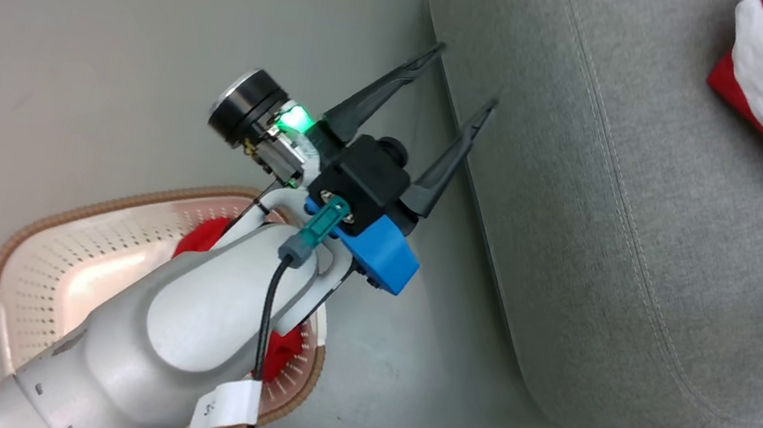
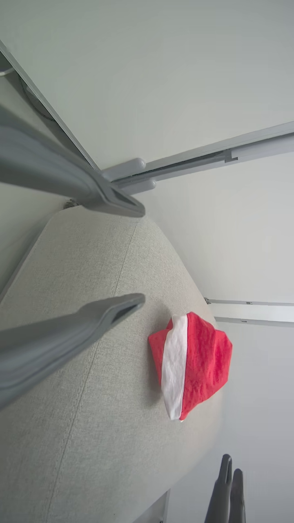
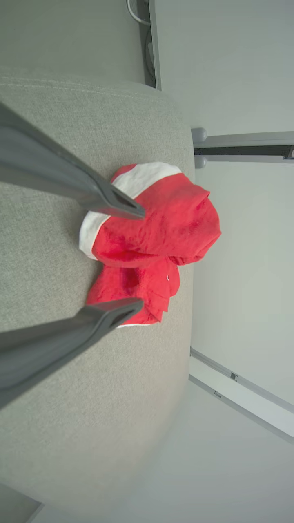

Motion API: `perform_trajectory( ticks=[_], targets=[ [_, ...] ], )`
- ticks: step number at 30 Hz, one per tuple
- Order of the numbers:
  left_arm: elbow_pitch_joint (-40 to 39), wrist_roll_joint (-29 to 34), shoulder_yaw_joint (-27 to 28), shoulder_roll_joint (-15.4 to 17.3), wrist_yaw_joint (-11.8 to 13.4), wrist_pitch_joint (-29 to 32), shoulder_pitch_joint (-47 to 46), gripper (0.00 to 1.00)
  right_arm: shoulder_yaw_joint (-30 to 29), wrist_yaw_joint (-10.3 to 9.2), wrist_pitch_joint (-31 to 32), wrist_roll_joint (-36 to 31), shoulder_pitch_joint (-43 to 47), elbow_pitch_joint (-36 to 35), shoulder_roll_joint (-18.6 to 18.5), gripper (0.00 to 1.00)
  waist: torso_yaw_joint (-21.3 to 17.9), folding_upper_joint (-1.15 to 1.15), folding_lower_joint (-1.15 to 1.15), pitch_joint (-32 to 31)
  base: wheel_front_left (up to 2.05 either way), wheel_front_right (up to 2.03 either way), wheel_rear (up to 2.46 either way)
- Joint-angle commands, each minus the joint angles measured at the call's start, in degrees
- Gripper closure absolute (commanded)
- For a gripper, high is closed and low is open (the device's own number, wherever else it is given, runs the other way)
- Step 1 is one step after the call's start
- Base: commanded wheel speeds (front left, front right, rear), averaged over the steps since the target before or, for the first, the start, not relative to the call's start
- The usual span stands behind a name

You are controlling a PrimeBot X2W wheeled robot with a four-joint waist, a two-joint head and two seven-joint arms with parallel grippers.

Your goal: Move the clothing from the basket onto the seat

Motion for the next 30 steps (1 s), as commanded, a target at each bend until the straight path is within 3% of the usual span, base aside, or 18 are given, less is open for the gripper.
perform_trajectory(
  ticks=[1,15,25,30],
  targets=[
    [-0.17,-0.38,0.93,0.10,0.61,-0.34,1.21,0.00,0.94,0.01,-0.22,0.06,1.04,-1.44,0.37,0.00,1.88,0.00,0.00,-2.84,0.00,0.00,0.00],
    [-10.15,2.26,16.99,0.89,3.67,-0.43,14.02,0.00,11.97,0.01,-0.21,-0.60,3.28,-10.37,1.58,0.00,11.04,0.00,0.00,-13.23,0.00,0.00,0.00],
    [-13.19,5.64,29.19,-0.82,1.91,-0.44,23.46,0.00,19.32,0.01,-0.21,0.32,4.92,-10.12,3.81,0.00,16.71,0.00,0.00,-18.96,0.00,0.00,0.00],
    [-14.28,7.47,34.22,-2.12,0.21,-0.44,28.33,0.00,20.15,0.01,-0.21,0.36,7.24,-9.20,5.37,0.00,18.59,0.00,0.00,-21.64,0.00,0.00,0.00]
  ],
)
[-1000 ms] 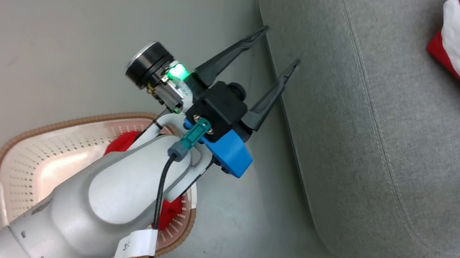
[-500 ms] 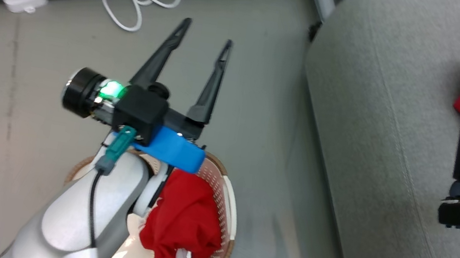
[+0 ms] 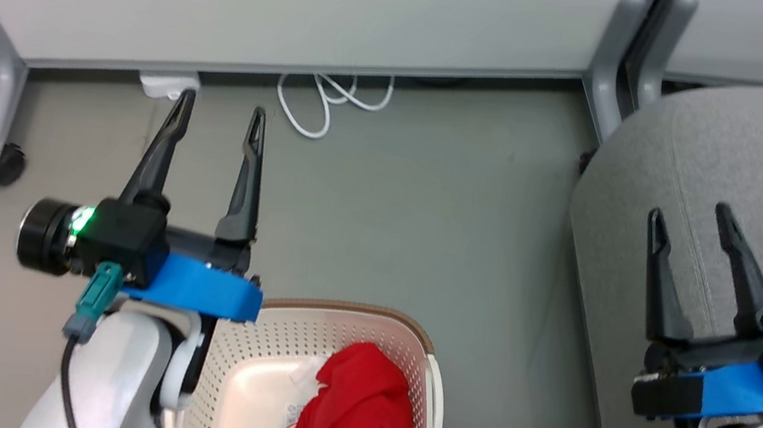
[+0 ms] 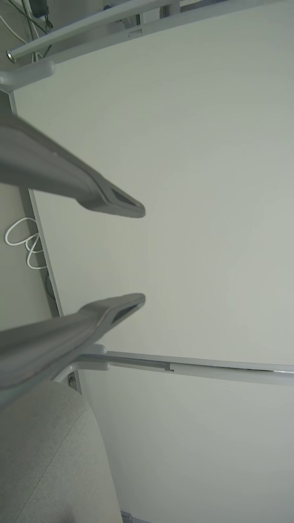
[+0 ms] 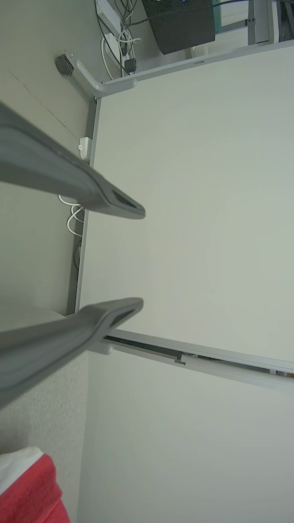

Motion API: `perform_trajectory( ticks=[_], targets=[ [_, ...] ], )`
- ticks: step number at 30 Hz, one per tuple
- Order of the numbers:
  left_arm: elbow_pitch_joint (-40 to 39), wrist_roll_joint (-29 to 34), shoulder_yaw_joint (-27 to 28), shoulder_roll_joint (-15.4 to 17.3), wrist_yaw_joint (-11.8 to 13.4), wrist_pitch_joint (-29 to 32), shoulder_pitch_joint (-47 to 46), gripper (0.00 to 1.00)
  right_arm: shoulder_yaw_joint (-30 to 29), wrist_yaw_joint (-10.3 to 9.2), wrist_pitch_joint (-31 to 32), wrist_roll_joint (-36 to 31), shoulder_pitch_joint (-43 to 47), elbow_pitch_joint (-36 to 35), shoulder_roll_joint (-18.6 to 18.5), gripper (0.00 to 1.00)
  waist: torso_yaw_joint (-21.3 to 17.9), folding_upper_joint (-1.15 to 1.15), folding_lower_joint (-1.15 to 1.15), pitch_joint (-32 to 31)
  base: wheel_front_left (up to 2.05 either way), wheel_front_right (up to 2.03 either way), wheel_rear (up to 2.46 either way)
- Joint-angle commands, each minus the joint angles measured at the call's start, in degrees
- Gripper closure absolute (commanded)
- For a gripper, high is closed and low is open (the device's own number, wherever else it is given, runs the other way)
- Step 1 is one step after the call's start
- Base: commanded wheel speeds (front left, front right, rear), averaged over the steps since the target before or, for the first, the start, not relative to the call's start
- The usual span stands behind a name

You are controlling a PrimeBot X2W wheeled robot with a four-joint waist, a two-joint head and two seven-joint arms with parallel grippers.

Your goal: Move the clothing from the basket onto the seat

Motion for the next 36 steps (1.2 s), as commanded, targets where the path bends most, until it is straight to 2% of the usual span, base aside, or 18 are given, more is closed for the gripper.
perform_trajectory(
  ticks=[1,11,21,36],
  targets=[
    [-0.37,0.76,1.52,-0.55,-0.78,-0.24,2.05,0.00,-0.31,0.01,-0.20,0.05,1.86,0.37,0.71,0.00,1.68,0.00,0.01,-2.13,0.00,0.00,0.00],
    [0.68,3.77,8.40,-3.15,-4.83,-0.21,10.06,0.00,-2.18,0.01,-0.20,-0.23,8.12,2.36,3.81,0.00,3.01,0.00,0.01,-5.73,0.00,0.00,0.00],
    [1.81,5.91,12.06,-4.82,-8.22,-0.20,14.35,0.00,-4.87,0.01,-0.20,0.05,12.03,4.75,5.33,0.00,3.04,0.00,0.01,-7.34,0.00,0.00,0.00],
    [3.24,7.04,14.67,-5.68,-10.06,-0.21,16.94,0.00,-6.71,0.01,-0.20,0.23,15.66,6.71,7.07,0.00,3.43,0.00,0.01,-8.33,0.00,0.00,0.00]
  ],
)
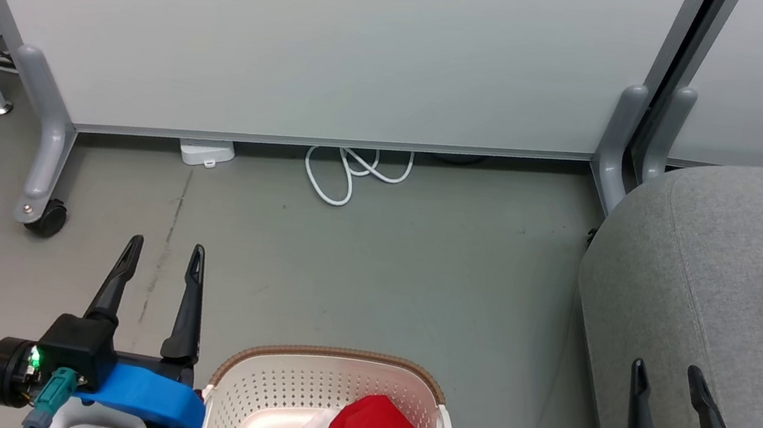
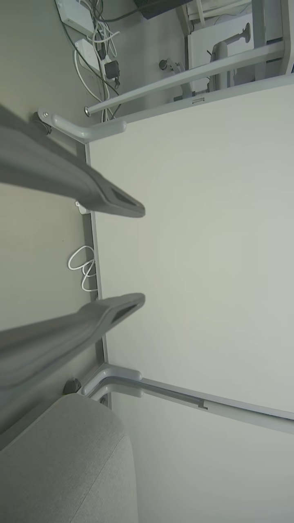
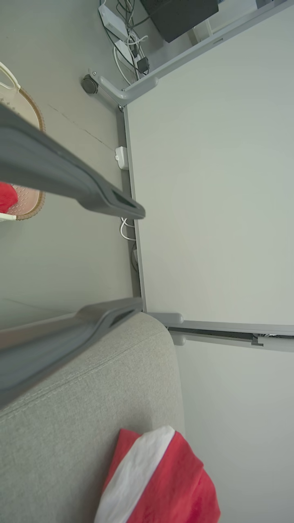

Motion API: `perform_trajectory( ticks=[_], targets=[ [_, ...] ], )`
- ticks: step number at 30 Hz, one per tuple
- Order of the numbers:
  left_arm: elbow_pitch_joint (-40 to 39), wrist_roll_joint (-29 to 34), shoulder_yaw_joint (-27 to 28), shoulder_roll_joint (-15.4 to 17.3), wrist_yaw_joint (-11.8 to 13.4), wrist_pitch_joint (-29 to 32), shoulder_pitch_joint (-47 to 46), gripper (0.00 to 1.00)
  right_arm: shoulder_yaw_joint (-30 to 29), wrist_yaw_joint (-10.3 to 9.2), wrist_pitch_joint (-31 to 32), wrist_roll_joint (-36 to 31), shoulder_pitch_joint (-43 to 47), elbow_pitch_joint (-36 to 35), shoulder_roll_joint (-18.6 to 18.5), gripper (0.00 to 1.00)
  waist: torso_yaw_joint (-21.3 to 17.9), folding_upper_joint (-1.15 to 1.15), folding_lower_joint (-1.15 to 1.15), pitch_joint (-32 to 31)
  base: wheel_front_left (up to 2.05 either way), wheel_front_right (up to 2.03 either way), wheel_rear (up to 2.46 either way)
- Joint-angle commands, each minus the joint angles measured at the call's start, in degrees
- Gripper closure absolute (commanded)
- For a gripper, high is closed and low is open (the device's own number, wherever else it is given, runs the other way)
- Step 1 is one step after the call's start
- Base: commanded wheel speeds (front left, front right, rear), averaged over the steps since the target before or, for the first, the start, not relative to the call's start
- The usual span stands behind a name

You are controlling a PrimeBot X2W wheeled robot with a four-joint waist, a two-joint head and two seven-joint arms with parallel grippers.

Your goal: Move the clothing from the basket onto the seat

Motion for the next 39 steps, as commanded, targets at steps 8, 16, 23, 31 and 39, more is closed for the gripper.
perform_trajectory(
  ticks=[8,16,23,31,39],
  targets=[
    [0.77,-0.11,-0.07,-0.18,-0.26,-0.17,0.43,0.00,0.53,0.01,-0.20,0.25,0.45,0.34,0.46,0.00,0.32,0.00,0.00,-0.08,0.00,0.00,0.00],
    [1.18,-0.29,-0.82,-0.19,-0.37,-0.17,0.09,0.00,1.00,0.01,-0.20,0.14,0.44,0.38,0.57,0.00,0.30,0.00,0.00,0.09,0.00,0.00,0.00],
    [3.64,0.72,-4.72,-0.17,-1.64,-0.17,-2.95,0.00,1.52,0.01,-0.20,0.38,-1.59,0.38,0.15,0.00,-0.53,0.00,0.00,1.48,0.00,0.00,0.00],
    [9.99,1.81,-11.25,-0.16,-3.02,-0.17,-7.89,0.00,2.30,0.01,-0.20,0.83,-4.80,-0.15,-0.81,0.00,-3.26,0.00,0.00,5.52,0.00,0.00,0.00],
    [19.43,2.88,-18.07,-0.06,-3.47,-0.16,-13.79,0.00,2.96,0.01,-0.20,1.30,-8.09,-0.92,-1.30,0.00,-6.51,0.00,0.00,11.45,0.00,0.00,0.00]
  ],
)
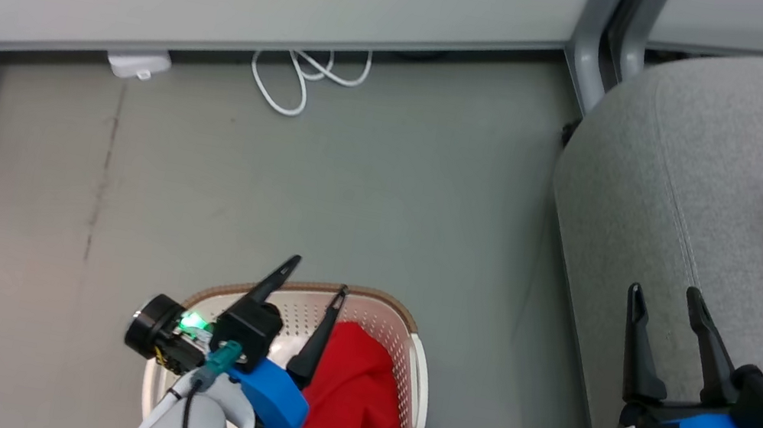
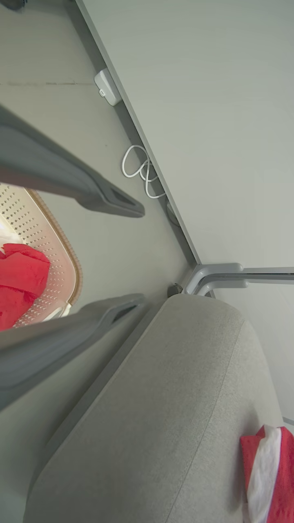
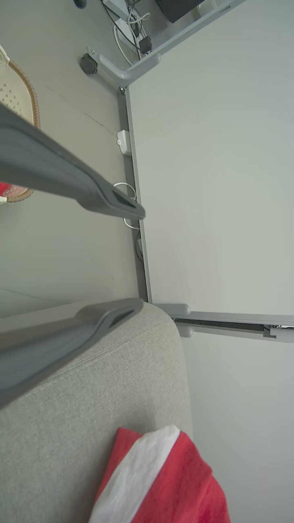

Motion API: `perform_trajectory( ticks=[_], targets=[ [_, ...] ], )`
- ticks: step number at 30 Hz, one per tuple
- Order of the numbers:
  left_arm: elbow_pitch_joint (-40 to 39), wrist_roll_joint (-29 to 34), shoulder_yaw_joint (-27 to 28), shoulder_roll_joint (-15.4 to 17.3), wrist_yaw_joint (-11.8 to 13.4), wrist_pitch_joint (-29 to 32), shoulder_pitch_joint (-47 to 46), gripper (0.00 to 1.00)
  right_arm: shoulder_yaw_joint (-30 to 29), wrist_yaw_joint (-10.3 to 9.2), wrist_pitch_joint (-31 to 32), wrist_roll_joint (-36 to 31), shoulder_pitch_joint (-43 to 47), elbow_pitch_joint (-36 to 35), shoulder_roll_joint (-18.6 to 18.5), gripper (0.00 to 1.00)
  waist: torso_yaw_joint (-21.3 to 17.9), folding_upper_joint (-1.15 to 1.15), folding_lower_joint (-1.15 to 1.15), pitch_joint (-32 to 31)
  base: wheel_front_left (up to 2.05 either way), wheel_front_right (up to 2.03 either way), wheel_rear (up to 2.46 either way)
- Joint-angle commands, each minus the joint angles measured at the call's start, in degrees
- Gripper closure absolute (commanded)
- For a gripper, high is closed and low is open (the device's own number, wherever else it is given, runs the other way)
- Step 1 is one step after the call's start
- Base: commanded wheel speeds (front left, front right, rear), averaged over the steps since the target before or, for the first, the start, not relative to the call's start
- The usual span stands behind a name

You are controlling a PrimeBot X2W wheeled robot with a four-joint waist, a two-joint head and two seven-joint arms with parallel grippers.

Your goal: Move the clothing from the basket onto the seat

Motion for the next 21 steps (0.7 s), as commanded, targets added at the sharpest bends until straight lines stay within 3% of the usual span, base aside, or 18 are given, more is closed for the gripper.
perform_trajectory(
  ticks=[1,14,21],
  targets=[
    [2.00,0.24,-1.78,0.16,-0.34,-0.17,-1.85,0.00,0.05,0.01,-0.20,0.37,-1.26,-0.27,-0.43,0.00,-1.87,0.00,-0.01,2.71,0.00,0.00,0.00],
    [18.53,-4.41,-17.09,2.82,-0.26,-0.16,-12.08,0.00,1.32,0.01,-0.20,0.98,-6.82,-1.67,-0.34,0.00,-6.00,0.00,-0.01,13.11,0.00,0.00,0.00],
    [26.97,-7.95,-23.12,2.72,-0.27,-0.17,-17.08,0.00,1.59,0.01,-0.20,1.01,-9.20,-2.57,-0.48,0.00,-7.10,0.00,-0.01,18.19,0.00,0.00,0.00]
  ],
)
